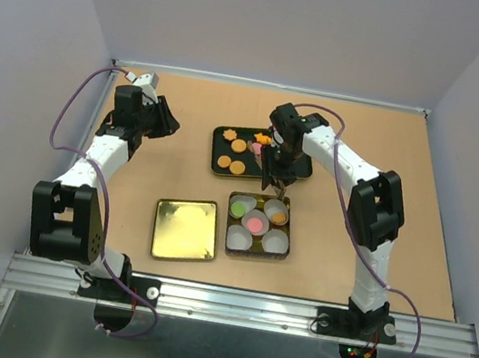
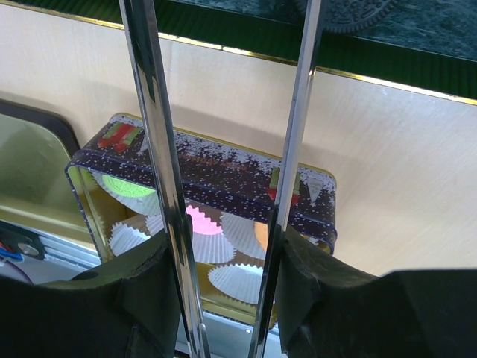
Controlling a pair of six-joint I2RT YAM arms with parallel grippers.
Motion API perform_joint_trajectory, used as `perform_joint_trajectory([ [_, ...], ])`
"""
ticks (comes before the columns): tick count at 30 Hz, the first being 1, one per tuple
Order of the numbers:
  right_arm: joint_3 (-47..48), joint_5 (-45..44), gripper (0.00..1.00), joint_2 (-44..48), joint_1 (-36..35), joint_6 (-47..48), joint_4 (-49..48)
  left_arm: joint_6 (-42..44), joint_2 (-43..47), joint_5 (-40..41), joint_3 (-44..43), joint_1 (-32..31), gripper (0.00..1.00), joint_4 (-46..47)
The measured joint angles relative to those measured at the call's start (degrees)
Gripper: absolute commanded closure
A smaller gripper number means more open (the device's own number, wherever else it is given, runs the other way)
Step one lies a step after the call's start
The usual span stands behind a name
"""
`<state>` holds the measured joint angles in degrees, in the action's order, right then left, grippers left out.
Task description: Pack the cookies
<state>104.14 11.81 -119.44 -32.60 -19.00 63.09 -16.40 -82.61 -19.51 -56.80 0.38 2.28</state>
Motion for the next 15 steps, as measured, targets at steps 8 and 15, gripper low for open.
perform_joint_trajectory([
  [8,1.6,-0.4,0.50,-2.1,-2.1,0.0,0.8,0.0,0.0,0.0,0.0,0.0,0.57,0.0],
  [15,1.6,-1.2,0.61,-3.2,-2.7,0.0,0.9,0.0,0.3,0.0,0.0,0.0,0.57,0.0],
])
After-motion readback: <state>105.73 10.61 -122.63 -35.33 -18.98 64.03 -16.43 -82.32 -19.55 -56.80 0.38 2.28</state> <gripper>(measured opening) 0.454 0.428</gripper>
